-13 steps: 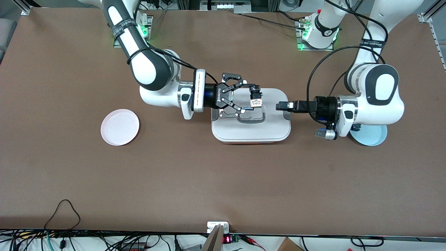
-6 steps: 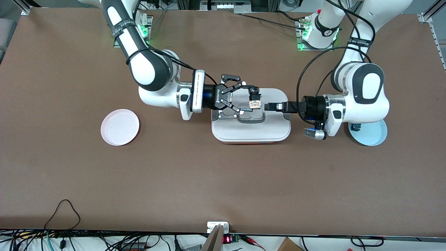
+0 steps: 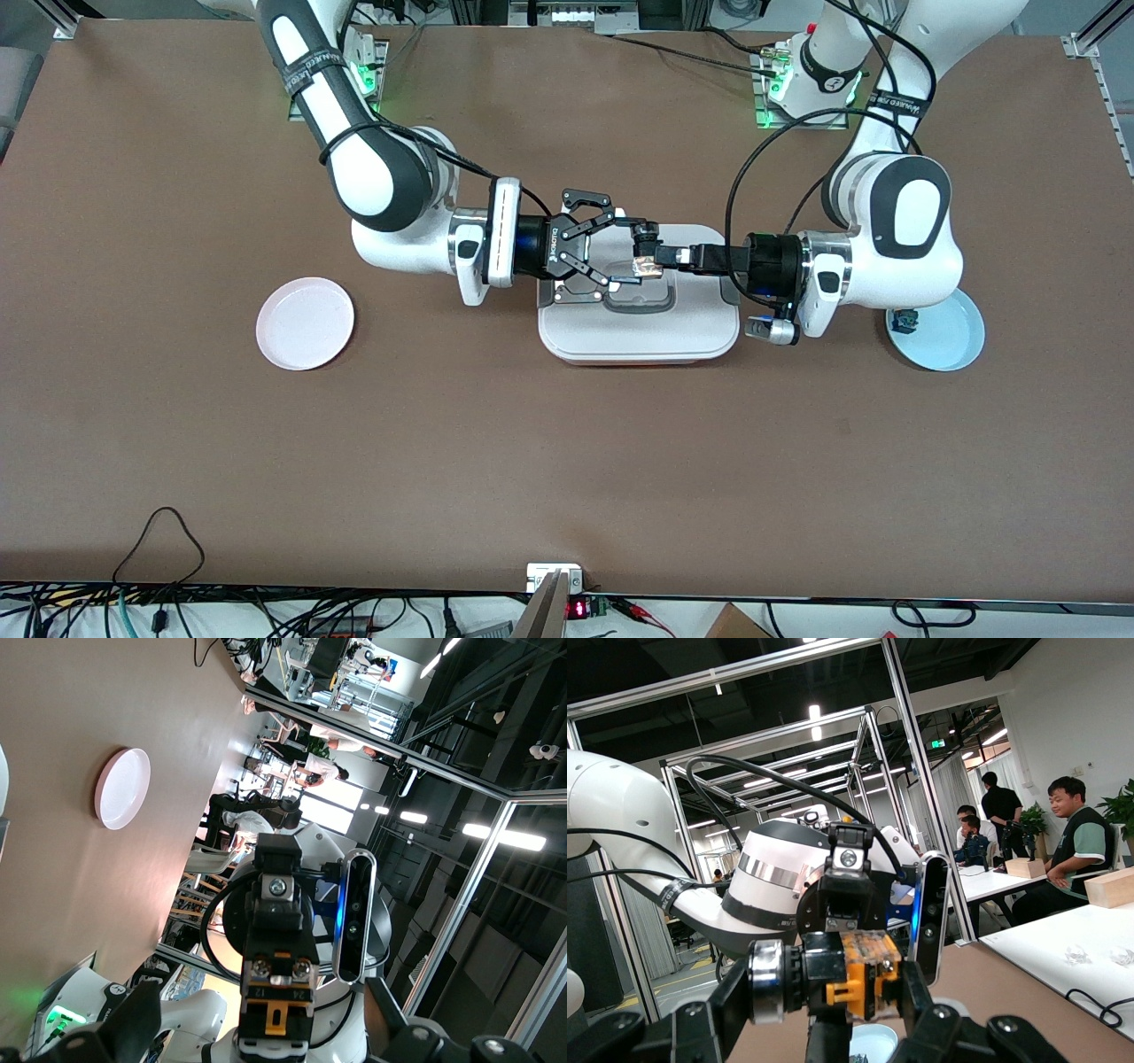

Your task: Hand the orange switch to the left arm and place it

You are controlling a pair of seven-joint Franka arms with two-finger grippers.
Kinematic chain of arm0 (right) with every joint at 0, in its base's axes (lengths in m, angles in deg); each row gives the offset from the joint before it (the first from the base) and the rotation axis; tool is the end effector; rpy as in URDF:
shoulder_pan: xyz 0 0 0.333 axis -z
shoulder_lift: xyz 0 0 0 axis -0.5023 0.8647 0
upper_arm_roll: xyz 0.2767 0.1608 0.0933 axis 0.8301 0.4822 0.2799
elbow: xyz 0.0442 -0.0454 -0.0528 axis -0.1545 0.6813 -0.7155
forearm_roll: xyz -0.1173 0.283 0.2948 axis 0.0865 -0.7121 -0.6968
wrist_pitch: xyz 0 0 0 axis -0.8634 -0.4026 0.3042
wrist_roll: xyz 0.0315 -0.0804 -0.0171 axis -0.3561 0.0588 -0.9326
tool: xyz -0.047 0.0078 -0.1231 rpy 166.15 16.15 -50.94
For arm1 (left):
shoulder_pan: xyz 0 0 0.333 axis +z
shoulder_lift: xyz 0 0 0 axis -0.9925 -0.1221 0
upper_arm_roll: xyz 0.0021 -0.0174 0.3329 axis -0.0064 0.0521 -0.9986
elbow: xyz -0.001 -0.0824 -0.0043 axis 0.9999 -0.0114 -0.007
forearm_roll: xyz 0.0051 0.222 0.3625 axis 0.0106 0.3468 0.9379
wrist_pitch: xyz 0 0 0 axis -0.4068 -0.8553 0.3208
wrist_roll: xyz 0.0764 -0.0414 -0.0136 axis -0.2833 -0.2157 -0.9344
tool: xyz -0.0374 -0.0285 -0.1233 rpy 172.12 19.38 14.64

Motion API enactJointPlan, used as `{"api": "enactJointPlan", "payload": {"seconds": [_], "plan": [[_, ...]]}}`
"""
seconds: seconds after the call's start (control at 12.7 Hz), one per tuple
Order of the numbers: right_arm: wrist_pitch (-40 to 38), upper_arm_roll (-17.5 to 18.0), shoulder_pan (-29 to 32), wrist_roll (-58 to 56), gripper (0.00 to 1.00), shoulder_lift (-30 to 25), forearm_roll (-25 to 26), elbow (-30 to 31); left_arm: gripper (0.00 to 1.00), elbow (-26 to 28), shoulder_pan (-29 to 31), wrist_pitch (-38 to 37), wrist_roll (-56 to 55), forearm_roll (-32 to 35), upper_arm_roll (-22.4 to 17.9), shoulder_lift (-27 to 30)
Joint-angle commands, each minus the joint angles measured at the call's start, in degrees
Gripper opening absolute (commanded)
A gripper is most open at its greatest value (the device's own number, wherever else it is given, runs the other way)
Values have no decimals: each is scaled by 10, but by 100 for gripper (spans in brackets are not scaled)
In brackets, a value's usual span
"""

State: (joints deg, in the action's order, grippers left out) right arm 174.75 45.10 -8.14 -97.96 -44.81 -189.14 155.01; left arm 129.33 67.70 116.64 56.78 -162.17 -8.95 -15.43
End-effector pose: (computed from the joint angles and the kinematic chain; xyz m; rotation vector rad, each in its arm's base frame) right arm 0.5907 0.4995 0.3895 -1.3087 -0.9010 -1.1145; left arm 0.6213 -0.2755 0.4026 1.5783 0.2465 -0.3300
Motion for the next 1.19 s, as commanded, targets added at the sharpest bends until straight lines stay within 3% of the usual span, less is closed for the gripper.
{"api": "enactJointPlan", "payload": {"seconds": [0.0,0.4,0.47,0.55,0.63,0.87,0.95,1.11], "plan": [[5,2,2,-10,0,3,1,-11,100,5,-11,9,-2,-14,-1,11],[2,2,5,-10,0,3,1,-11,97,7,-11,5,7,-13,-1,11],[2,2,5,-10,0,3,1,-11,89,7,-11,5,8,-13,-1,11],[1,2,6,-10,0,3,1,-12,75,7,-11,5,7,-13,-1,11],[1,2,6,-10,0,3,0,-12,52,7,-11,5,6,-13,-1,12],[1,2,6,-10,0,3,1,-11,11,7,-11,4,4,-13,-1,15],[1,2,6,-10,0,3,0,-11,3,7,-11,4,1,-13,-1,16],[1,2,6,-10,1,3,0,-12,0,7,-11,4,1,-13,-1,17]]}}
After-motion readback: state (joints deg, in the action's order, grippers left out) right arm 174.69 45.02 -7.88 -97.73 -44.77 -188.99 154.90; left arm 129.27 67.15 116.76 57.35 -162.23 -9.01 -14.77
